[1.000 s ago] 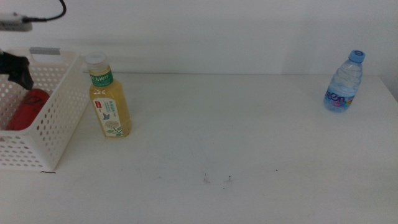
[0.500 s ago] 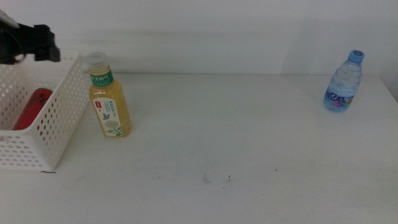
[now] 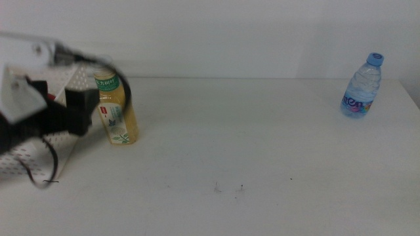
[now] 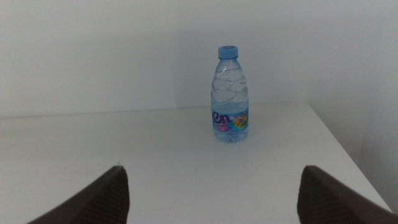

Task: Use arms to grab the bottles and put them into the dustbin to the left of the table.

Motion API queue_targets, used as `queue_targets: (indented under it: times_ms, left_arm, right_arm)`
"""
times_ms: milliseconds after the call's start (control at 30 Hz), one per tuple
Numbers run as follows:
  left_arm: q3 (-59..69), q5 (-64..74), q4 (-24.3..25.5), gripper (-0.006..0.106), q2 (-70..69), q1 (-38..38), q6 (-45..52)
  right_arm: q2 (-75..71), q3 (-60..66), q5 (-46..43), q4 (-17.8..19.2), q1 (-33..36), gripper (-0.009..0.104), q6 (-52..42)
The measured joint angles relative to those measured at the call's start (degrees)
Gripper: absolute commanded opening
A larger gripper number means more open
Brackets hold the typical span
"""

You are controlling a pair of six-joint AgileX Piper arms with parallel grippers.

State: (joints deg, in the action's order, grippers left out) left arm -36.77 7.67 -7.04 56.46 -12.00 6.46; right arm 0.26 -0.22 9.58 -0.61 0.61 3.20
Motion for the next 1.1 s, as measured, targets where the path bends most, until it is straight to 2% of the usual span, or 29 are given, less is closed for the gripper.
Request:
queue_targets:
  times_ms: [133,367,533,967,1100]
  left_arm:
    - [10.5,-14.0,3.5,0.094,-3.3,-2.3,0.0]
    - [25.1,-36.3,3.4,0.094,-4.8,-2.8,0.0]
    - [28.7,-37.5,3.1,0.094,-4.8,-2.8,0.0]
    - [28.7,-35.0,2.8,0.094,-4.8,-2.8,-4.1]
    - [28.9,-34.7,4.0,0.094,-4.5,-2.8,-4.3]
  right_arm:
    - [0.0,0.0,0.0,0.0,0.0,0.081,0.0]
    - [0.0,0.0,0.0,0.0,0.0,0.081,0.0]
    - [0.0,0.0,0.0,0.0,0.0,0.081,0.0]
    - [0.0,0.0,0.0,0.0,0.0,0.081,0.0]
    - [0.0,0.0,0.0,0.0,0.0,0.081,0.0]
